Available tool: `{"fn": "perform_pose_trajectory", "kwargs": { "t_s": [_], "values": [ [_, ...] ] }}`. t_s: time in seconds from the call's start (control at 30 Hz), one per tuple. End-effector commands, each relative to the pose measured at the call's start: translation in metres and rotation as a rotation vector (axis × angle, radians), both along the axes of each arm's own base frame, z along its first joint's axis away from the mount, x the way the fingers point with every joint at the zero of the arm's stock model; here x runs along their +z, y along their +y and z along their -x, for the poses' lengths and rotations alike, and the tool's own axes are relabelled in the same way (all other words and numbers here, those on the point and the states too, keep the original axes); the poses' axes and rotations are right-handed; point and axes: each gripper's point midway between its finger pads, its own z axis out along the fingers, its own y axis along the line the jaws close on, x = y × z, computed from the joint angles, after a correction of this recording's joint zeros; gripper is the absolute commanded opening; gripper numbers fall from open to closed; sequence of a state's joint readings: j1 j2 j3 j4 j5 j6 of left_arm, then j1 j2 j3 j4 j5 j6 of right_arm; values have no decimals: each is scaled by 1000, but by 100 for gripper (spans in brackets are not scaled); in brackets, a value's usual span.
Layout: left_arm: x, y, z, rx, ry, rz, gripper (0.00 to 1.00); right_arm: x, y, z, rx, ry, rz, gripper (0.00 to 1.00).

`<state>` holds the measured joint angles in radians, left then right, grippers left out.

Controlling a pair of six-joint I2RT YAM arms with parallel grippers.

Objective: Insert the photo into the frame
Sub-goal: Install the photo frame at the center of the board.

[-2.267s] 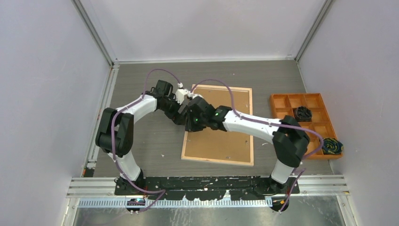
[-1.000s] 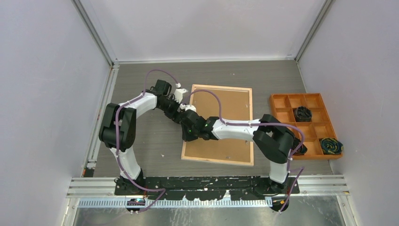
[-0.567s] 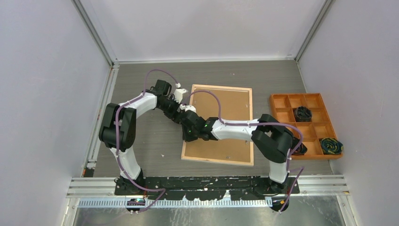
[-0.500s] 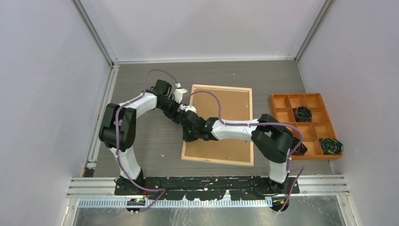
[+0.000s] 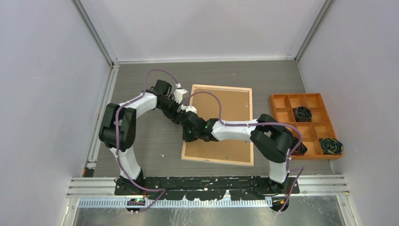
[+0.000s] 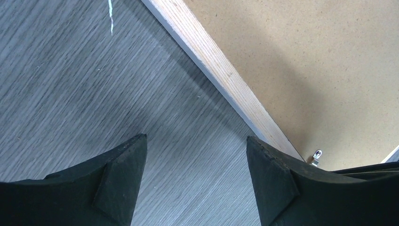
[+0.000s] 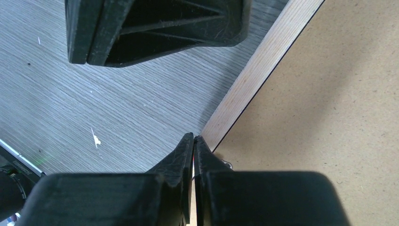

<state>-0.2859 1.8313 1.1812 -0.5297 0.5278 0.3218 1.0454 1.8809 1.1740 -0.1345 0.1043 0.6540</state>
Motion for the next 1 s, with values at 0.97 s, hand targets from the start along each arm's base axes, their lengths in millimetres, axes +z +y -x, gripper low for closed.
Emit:
{"fn": "perform_pose_trajectory", "kwargs": {
  "t_s": [0.97],
  "values": [
    [6, -1, -9, -17, -46, -15, 78, 0, -17, 15, -13, 1, 1, 2]
  ]
}}
